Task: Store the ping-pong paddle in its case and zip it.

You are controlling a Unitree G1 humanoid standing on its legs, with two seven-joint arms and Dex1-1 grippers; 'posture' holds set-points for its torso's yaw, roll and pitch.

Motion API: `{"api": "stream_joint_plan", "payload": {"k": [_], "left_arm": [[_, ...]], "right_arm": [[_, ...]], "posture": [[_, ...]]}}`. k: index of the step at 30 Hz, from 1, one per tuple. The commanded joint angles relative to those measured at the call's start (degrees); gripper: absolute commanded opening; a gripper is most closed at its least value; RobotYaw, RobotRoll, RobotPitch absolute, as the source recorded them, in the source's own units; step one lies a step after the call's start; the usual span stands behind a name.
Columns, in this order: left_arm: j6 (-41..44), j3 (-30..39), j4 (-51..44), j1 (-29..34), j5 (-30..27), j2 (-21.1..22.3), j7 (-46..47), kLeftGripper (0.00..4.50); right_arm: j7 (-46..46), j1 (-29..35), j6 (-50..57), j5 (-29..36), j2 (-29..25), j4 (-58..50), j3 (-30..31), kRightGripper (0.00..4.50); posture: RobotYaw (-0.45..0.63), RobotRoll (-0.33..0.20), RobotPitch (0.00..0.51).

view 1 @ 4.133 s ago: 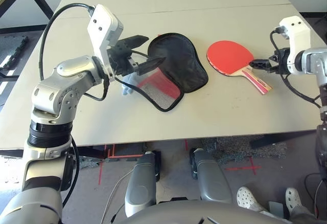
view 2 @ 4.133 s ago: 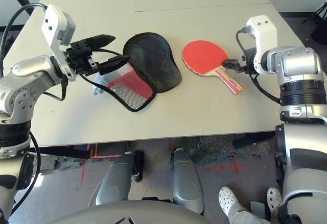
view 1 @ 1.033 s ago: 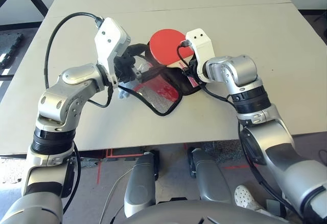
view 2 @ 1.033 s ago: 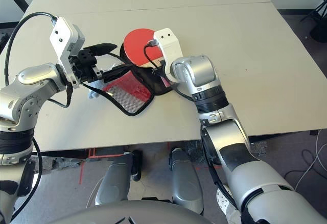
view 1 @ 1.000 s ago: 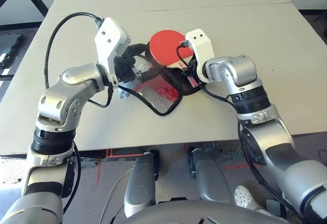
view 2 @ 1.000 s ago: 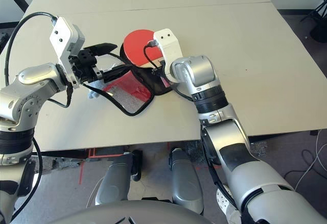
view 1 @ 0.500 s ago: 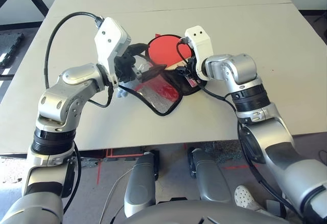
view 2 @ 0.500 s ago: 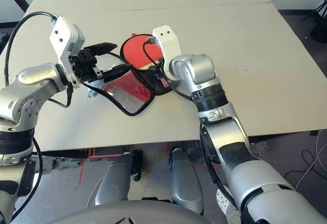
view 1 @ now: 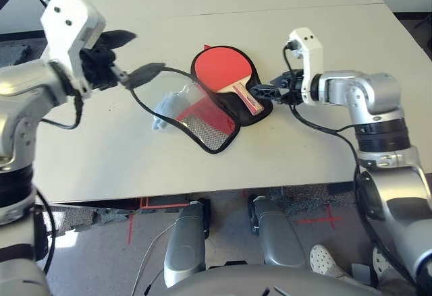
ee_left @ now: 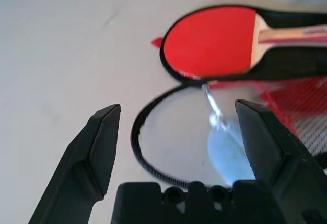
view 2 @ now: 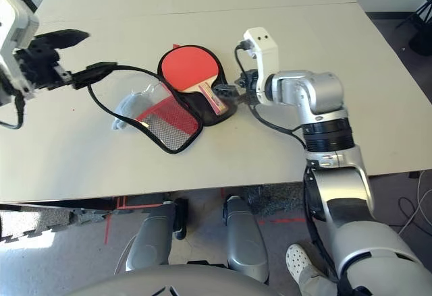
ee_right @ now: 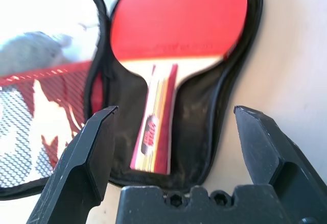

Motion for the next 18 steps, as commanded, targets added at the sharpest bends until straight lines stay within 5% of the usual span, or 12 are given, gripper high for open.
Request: {"api": "stream_joint_plan", "payload": {"k": [1, 18], "left_arm": [[-3.1, 1.1, 3.1, 3.3, 2.8, 1.7, -1.6, 4.5], [-7.3, -6.8, 6.1, 6.4, 9.1, -2.7, -2.3, 4.5]], "right_arm": [[1.2, 0.0, -2.2, 1.4, -0.6, 1.2, -2.3, 4.47], [1.6, 2.5, -6.1, 2.1, -3.4, 1.4, -5.2, 4.47]], "posture": [[0.13, 0.0, 0.205], [0.1, 0.0, 0.202]]}}
